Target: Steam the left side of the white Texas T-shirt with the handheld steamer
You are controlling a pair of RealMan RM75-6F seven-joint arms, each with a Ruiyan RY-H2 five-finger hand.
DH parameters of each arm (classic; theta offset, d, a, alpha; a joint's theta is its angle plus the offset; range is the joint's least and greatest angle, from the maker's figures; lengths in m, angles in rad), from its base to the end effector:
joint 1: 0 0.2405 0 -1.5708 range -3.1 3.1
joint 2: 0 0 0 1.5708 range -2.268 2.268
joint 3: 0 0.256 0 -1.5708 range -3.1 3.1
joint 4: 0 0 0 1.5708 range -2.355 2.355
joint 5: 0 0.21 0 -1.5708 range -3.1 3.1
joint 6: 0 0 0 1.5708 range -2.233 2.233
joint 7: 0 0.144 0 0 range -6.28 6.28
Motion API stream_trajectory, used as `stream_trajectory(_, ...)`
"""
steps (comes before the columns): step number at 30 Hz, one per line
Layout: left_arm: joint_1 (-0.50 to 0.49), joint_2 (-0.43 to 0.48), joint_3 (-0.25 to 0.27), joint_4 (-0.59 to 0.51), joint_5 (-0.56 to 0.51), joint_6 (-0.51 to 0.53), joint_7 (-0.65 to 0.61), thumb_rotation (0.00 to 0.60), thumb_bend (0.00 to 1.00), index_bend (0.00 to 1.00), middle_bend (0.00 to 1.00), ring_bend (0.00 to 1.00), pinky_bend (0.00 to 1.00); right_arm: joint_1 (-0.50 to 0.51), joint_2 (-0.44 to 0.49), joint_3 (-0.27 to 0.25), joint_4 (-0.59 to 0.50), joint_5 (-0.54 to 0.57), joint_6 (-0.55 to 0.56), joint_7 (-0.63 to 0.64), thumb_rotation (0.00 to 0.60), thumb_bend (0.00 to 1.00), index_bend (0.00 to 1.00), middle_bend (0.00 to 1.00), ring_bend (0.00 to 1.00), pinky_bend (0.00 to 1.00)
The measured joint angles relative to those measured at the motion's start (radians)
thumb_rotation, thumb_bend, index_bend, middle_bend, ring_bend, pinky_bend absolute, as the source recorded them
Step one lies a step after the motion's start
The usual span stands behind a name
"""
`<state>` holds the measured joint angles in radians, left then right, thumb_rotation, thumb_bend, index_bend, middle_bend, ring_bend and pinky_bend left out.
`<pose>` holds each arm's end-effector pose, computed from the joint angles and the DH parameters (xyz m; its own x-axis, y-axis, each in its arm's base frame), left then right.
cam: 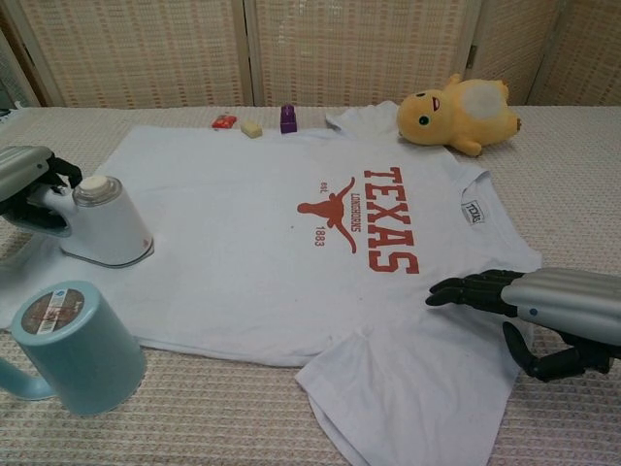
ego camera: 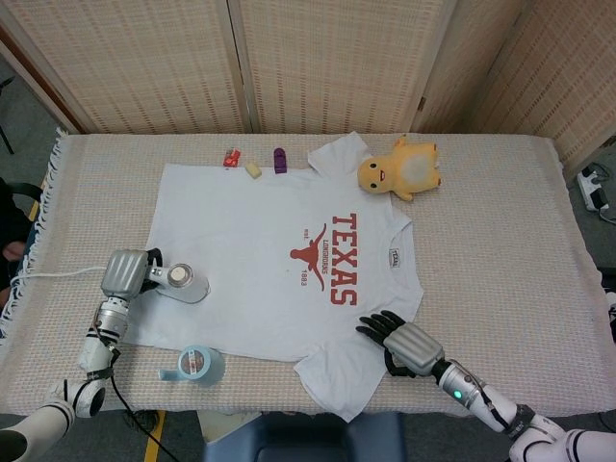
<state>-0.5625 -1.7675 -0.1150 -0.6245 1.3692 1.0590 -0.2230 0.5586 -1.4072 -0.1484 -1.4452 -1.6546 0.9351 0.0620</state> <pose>-0.3182 0.3645 0.0170 0.4680 0.1007 0.8780 0.8820 -0.1147 -0.4570 -0.2422 -0.2347 -0.0175 0.5458 -0.4928 0.6777 -0.7935 -0.5638 0.2291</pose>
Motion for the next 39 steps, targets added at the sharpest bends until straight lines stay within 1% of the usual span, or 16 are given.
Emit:
stream_trajectory(4, 0.033, 0.004, -0.002, 0.039, -0.017, -0.007, -0.037, 0.6, 0.54, 0.89, 1.0, 0.86, 0.77, 0.002, -0.001, 0.001, -0.003, 0.001, -0.002, -0.005, 0.351, 0.97, 0.0, 0.0, 0.0, 0.0)
stream_trajectory(7, 0.047, 0.008, -0.015, 0.061, -0.032, -0.003, -0.063, 0.6, 0.54, 0.89, 1.0, 0.86, 0.77, 0.002, 0.003, 0.001, -0.01, 0.0, 0.002, -0.011, 0.351, 0.97, 0.0, 0.0, 0.0, 0.0)
stream_trajectory(11, 0.058, 0.036, -0.057, 0.066, -0.06, 0.021, -0.103, 0.6, 0.54, 0.9, 1.0, 0.86, 0.77, -0.003, 0.017, 0.004, -0.026, 0.0, 0.02, -0.019, 0.351, 0.97, 0.0, 0.0, 0.0, 0.0)
stream_trajectory(16, 0.063, 0.065, -0.103, 0.047, -0.103, 0.024, -0.123, 0.6, 0.54, 0.89, 1.0, 0.85, 0.77, -0.015, 0.046, 0.011, -0.068, 0.0, 0.056, -0.042, 0.352, 0.97, 0.0, 0.0, 0.0, 0.0)
stream_trajectory(21, 0.061, 0.063, -0.136, 0.044, -0.145, -0.002, -0.103, 0.6, 0.53, 0.88, 1.0, 0.84, 0.77, -0.028, 0.072, 0.018, -0.101, -0.01, 0.101, -0.059, 0.351, 0.97, 0.0, 0.0, 0.0, 0.0)
stream_trajectory(24, 0.052, 0.039, -0.15, 0.059, -0.162, -0.013, -0.074, 0.6, 0.52, 0.86, 0.99, 0.83, 0.77, -0.038, 0.092, 0.023, -0.118, -0.018, 0.136, -0.065, 0.352, 0.94, 0.0, 0.0, 0.0, 0.0)
stream_trajectory(29, 0.029, 0.0, -0.171, 0.093, -0.187, -0.038, -0.029, 0.6, 0.46, 0.76, 0.92, 0.76, 0.77, -0.067, 0.145, 0.031, -0.147, -0.028, 0.205, -0.077, 0.352, 0.87, 0.0, 0.0, 0.0, 0.0)
stream_trajectory(30, 0.026, -0.005, -0.172, 0.1, -0.188, -0.038, -0.019, 0.6, 0.44, 0.73, 0.87, 0.72, 0.76, -0.073, 0.154, 0.033, -0.151, -0.028, 0.214, -0.079, 0.352, 0.85, 0.0, 0.0, 0.0, 0.0)
stream_trajectory(32, 0.019, -0.017, -0.173, 0.122, -0.191, -0.039, 0.013, 0.6, 0.37, 0.59, 0.72, 0.59, 0.74, -0.085, 0.173, 0.037, -0.159, -0.026, 0.235, -0.083, 0.353, 0.82, 0.0, 0.0, 0.0, 0.0)
stream_trajectory(33, 0.016, -0.021, -0.176, 0.131, -0.194, -0.043, 0.027, 0.6, 0.32, 0.44, 0.57, 0.46, 0.69, -0.09, 0.18, 0.039, -0.161, -0.025, 0.243, -0.084, 0.353, 0.8, 0.0, 0.0, 0.0, 0.0)
stream_trajectory(34, 0.014, -0.023, -0.179, 0.137, -0.199, -0.05, 0.037, 0.6, 0.26, 0.27, 0.42, 0.32, 0.61, -0.096, 0.189, 0.042, -0.164, -0.023, 0.253, -0.086, 0.353, 0.79, 0.0, 0.0, 0.0, 0.0)
stream_trajectory(35, 0.012, -0.023, -0.184, 0.137, -0.208, -0.065, 0.045, 0.6, 0.22, 0.16, 0.32, 0.24, 0.55, -0.101, 0.195, 0.044, -0.166, -0.022, 0.26, -0.086, 0.353, 0.79, 0.0, 0.0, 0.0, 0.0)
stream_trajectory(36, 0.011, -0.021, -0.188, 0.131, -0.214, -0.076, 0.049, 0.6, 0.18, 0.05, 0.19, 0.13, 0.45, -0.105, 0.201, 0.047, -0.167, -0.02, 0.268, -0.086, 0.351, 0.78, 0.0, 0.0, 0.0, 0.0)
stream_trajectory(37, 0.012, -0.017, -0.192, 0.121, -0.219, -0.085, 0.052, 0.6, 0.15, 0.01, 0.12, 0.07, 0.38, -0.11, 0.207, 0.051, -0.168, -0.018, 0.277, -0.085, 0.352, 0.78, 0.0, 0.0, 0.0, 0.0)
stream_trajectory(38, 0.013, -0.01, -0.195, 0.105, -0.223, -0.089, 0.055, 0.6, 0.12, 0.0, 0.05, 0.02, 0.3, -0.113, 0.21, 0.054, -0.168, -0.017, 0.284, -0.082, 0.352, 0.78, 0.0, 0.0, 0.0, 0.0)
stream_trajectory(39, 0.015, -0.003, -0.198, 0.091, -0.225, -0.086, 0.057, 0.6, 0.1, 0.0, 0.01, 0.0, 0.23, -0.115, 0.215, 0.057, -0.168, -0.016, 0.29, -0.079, 0.352, 0.78, 0.0, 0.0, 0.0, 0.0)
